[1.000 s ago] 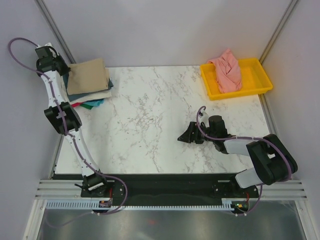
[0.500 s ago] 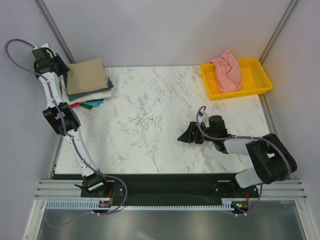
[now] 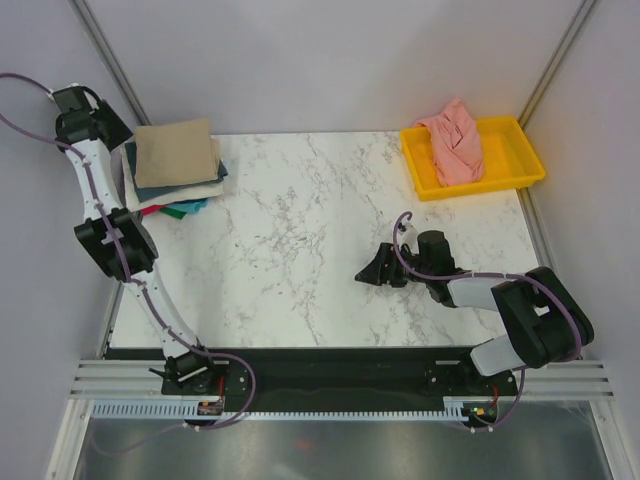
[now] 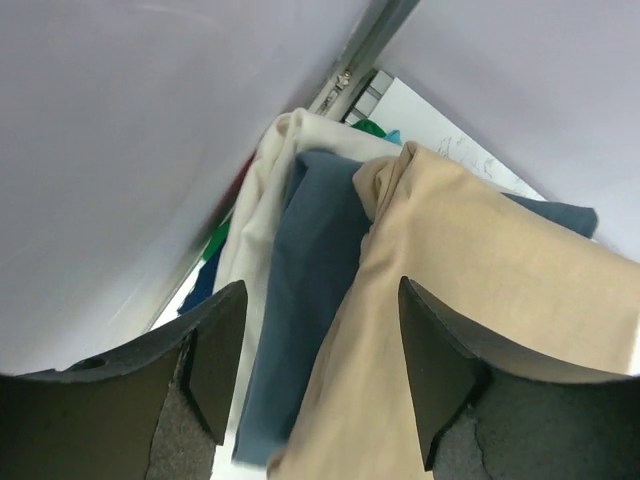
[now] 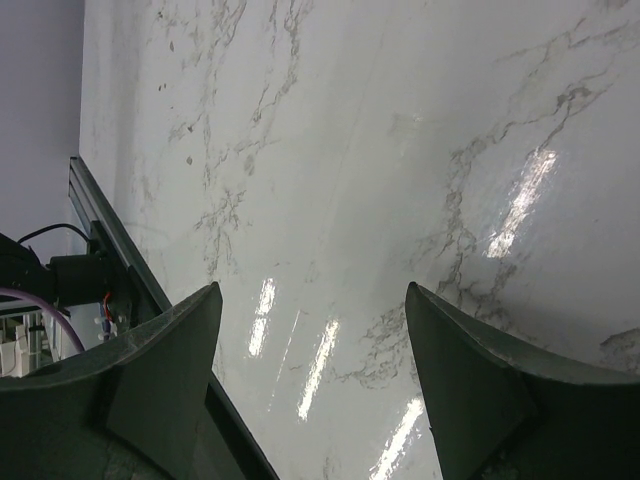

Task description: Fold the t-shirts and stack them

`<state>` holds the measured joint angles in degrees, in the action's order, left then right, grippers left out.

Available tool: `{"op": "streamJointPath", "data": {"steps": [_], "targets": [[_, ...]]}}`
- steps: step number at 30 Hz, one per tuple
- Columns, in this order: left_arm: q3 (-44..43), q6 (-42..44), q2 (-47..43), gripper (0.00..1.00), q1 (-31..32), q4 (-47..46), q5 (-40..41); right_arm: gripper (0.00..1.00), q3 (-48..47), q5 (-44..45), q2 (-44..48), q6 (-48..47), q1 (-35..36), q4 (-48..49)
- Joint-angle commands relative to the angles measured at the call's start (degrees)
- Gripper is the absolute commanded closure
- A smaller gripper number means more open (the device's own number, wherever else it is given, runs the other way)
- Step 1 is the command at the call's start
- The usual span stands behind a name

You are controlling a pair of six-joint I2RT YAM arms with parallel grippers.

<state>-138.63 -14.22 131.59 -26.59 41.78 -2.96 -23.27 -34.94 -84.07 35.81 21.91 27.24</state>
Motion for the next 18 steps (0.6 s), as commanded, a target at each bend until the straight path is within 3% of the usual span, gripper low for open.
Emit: {"op": "streamJointPath", "data": {"steps": [1, 7, 10, 13, 14, 18], "targets": [[3.88, -6.96, -11.24, 0.30, -2.59, -1.70, 7.16, 0.18, 0.24, -1.27, 0.58, -0.13, -0.12, 3.25], [9.94, -9.33, -20.39, 0.27, -2.42, -1.96, 10.43, 0.18, 0.68, -1.36, 1.02, 0.13, -0.11, 3.87], [17.31, -10.74, -28.30, 0.27, -2.24, -3.19, 9.21, 0.18, 0.77, -1.36, 1.02, 0.22, -0.11, 3.96], [30.48, -11.71, -39.89, 0.27, -1.36, -8.80, 4.22, 0.18, 0.77, -1.27, 1.10, 0.22, -0.11, 3.96], [37.40, -11.62, -42.70, 0.27, 0.21, -11.78, 3.32, 0.18, 0.77, -1.19, 1.10, 0.31, -0.03, 3.96], [50.62, -9.08, -57.71, 0.26, 7.06, -13.13, 1.29, 0.18, 0.77, -1.10, 1.28, 0.31, -0.11, 3.87]]}}
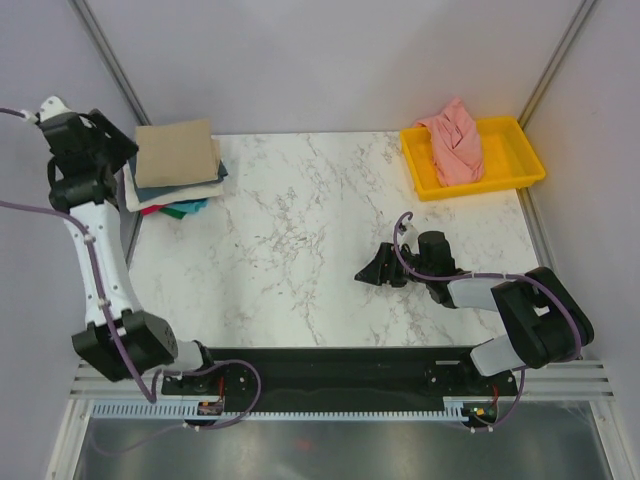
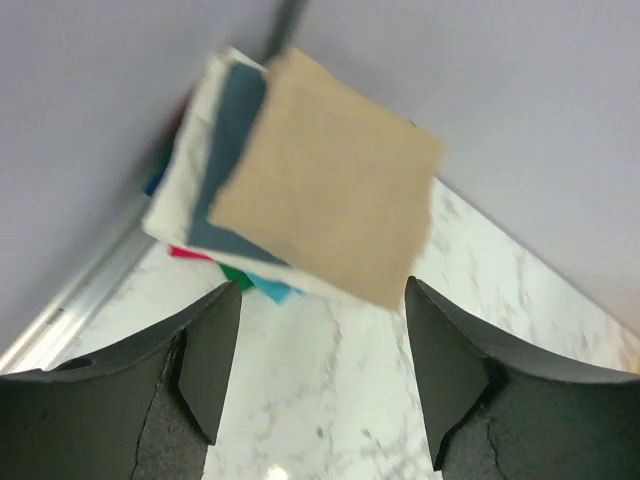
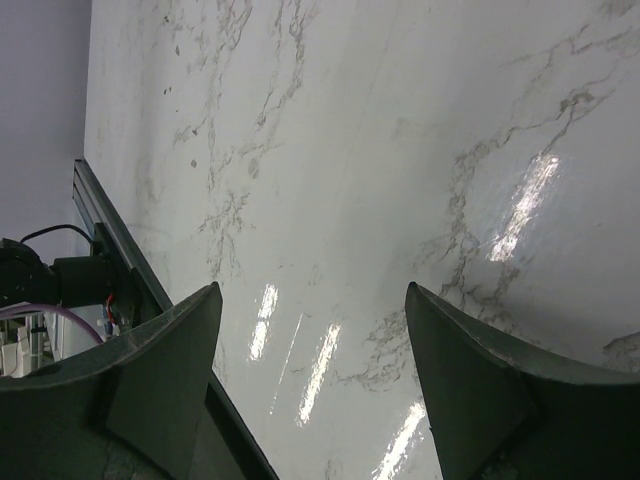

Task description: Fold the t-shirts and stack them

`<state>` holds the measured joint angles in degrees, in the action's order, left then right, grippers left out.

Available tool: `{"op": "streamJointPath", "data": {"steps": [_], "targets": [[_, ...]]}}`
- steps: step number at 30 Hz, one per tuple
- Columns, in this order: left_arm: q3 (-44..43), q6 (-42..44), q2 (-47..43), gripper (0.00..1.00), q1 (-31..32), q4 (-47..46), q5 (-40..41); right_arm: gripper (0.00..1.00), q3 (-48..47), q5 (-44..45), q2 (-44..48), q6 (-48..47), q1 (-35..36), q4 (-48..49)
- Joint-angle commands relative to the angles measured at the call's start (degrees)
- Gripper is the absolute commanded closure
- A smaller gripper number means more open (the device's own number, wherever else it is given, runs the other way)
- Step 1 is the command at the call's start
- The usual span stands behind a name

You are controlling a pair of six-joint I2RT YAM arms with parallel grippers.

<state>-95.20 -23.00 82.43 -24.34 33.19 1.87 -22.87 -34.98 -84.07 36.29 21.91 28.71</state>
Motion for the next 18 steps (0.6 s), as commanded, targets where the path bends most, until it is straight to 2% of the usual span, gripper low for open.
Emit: {"op": "streamJointPath", "data": {"steps": [1, 6, 8, 12, 15, 18], "targets": [[10.00, 0.50, -10.87, 0.26, 6.04, -4.97, -5.45, 0.18, 0.29, -1.05, 1.37, -0.26, -0.11, 2.32], [28.11, 1.56, -24.32, 0.26, 14.75, -4.63, -11.17, 0.17, 0.64, -0.62, 1.81, -0.17, -0.11, 2.32], [33.81, 2.96, -29.07, 0.22, 16.59, -3.58, -14.78, 0.18, 0.46, -0.35, 1.89, 0.09, -0.11, 1.97], [40.43, 5.24, -33.65, 0.11, 18.88, 0.11, -20.39, 0.15, 0.55, 0.44, 2.77, -0.26, -0.11, 0.92], [44.21, 5.60, -36.46, 0.09, 19.85, 3.63, -21.99, 0.14, 0.46, 0.79, 2.86, -0.35, -0.11, 0.65], [48.69, 0.88, -40.76, 0.07, 21.61, 4.08, -20.77, 0.12, 0.20, 0.79, 2.77, -0.43, -0.11, 0.30]]}}
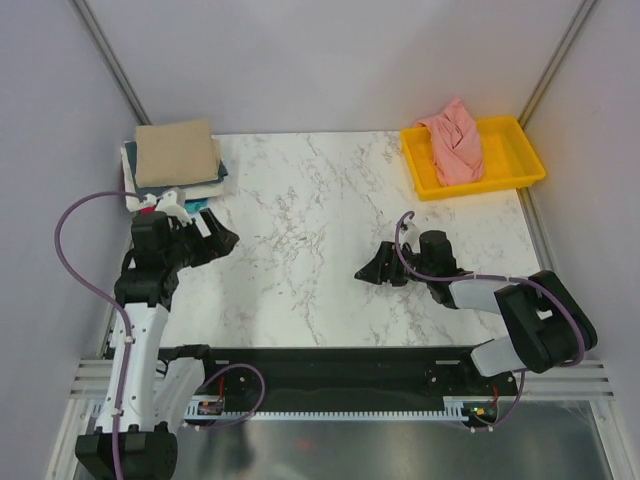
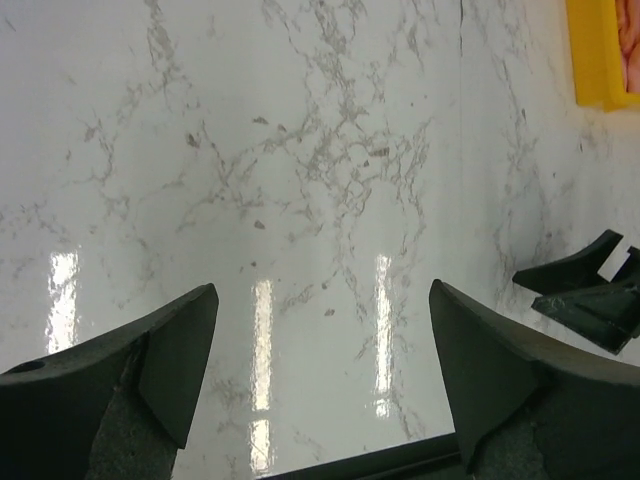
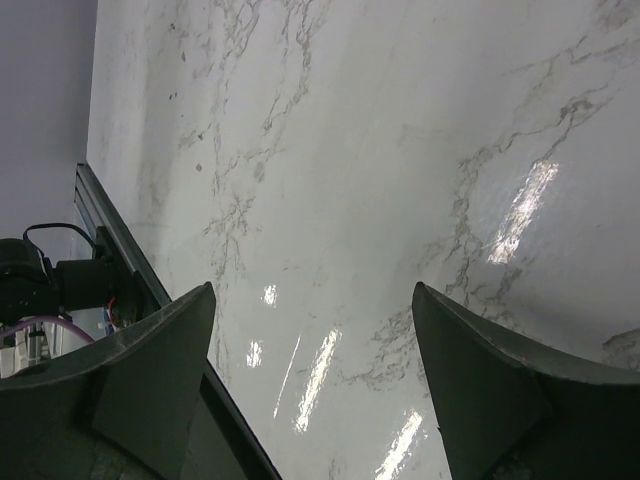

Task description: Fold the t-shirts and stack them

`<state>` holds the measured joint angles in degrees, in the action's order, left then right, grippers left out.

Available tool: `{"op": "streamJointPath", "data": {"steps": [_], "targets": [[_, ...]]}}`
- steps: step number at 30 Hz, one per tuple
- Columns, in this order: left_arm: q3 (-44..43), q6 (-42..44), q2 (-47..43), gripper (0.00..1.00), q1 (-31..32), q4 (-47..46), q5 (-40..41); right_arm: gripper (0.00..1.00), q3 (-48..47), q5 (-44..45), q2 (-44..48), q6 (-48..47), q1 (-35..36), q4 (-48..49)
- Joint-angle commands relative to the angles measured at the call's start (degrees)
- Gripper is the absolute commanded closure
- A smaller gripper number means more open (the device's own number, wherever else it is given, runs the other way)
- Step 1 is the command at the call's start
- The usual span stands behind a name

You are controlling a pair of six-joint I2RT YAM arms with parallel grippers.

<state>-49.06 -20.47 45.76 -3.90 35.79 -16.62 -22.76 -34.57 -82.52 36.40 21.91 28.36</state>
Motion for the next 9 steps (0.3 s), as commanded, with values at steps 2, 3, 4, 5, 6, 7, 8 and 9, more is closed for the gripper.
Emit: {"op": "streamJointPath", "data": {"steps": [2, 3, 4, 5, 6, 7, 8, 9], "targets": [[4.84, -2.91, -5.76, 0.06, 2.83, 0.52, -2.89, 0.11, 0.00, 0.38, 1.31, -0.54, -0.11, 0.47], [4.94, -2.82, -6.55, 0.05, 3.19, 0.42, -1.41, 0.11, 0.00, 0.38, 1.22, -0.63, -0.11, 0.29], [4.85, -2.56, -6.56, 0.05, 3.29, 0.25, -0.87, 0.10, -0.09, 0.38, 1.22, -0.63, -0.11, 0.29], [4.94, -2.21, -6.56, 0.05, 3.29, -0.45, -0.61, 0.10, -0.17, 0.38, 1.22, -0.72, -0.11, 0.03], [5.02, -1.60, -6.04, 0.05, 3.20, -0.72, -0.52, 0.09, -0.18, 0.46, 1.31, -0.63, -0.11, 0.03], [4.85, -1.50, -5.33, 0.05, 3.20, -0.72, -0.78, 0.10, -0.09, 0.64, 1.57, -0.54, -0.11, -0.14], [4.76, -1.33, -4.81, 0.05, 3.20, -0.81, -1.48, 0.09, -0.17, 2.47, 2.10, -0.72, -0.03, -0.67], [4.76, -1.07, -4.28, 0.05, 3.29, -0.90, -3.22, 0.09, -0.26, 3.53, 3.58, -1.07, 0.15, -3.02]]}}
